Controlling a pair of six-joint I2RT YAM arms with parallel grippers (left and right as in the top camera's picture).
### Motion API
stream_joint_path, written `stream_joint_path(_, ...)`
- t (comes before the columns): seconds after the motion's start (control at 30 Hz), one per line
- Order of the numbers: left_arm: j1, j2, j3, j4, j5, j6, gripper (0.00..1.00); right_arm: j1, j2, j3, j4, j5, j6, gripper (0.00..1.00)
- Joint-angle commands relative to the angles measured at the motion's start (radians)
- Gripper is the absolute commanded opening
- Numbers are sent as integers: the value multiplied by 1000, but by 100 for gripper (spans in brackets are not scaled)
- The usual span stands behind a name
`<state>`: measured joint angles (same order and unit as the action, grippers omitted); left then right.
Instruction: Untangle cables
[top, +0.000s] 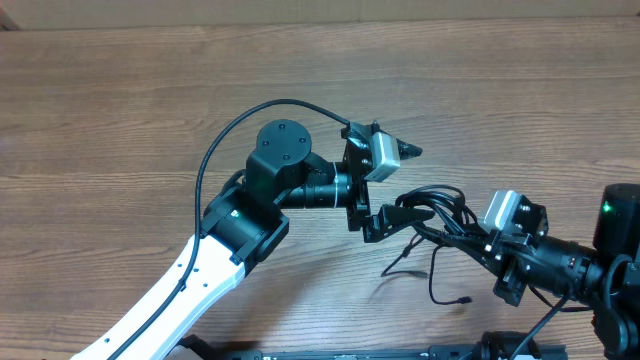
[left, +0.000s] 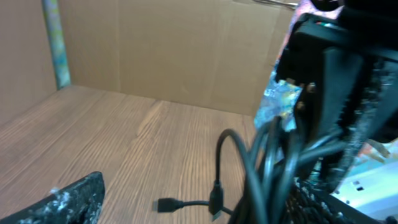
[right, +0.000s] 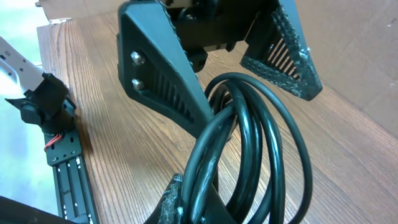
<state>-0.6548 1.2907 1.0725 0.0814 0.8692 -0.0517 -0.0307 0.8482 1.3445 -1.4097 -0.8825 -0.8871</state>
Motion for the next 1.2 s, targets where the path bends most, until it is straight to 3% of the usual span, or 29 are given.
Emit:
stream_joint_path(0.0,5,1,11,10,54,11,87,3,-4,5,6,4,1,4)
stream_joint_path(0.03,10,1,11,9,63,11,82,3,-4,5,6,5,1,4)
stream_joint_path(0.07,22,1,11,10,85,11,70,3,-4,5,6,13,1,4)
stream_joint_path(0.2,49,2,11,9,132,11,68,3,-4,5,10,17,1,4)
stream_joint_path(0.3,66,2,11,9,145,11,51,3,-4,5,10,14,1,4)
stream_joint_path(0.8,33,3,11,10,143,31,56,3,-4,5,13,-64,-3,4)
stream_joint_path(0.9,37,3,11,10,136,31,47,3,-4,5,13,-65,-3,4)
stream_joint_path(1.17,40,3,11,14,126,30,11,3,-4,5,10,-65,-3,4)
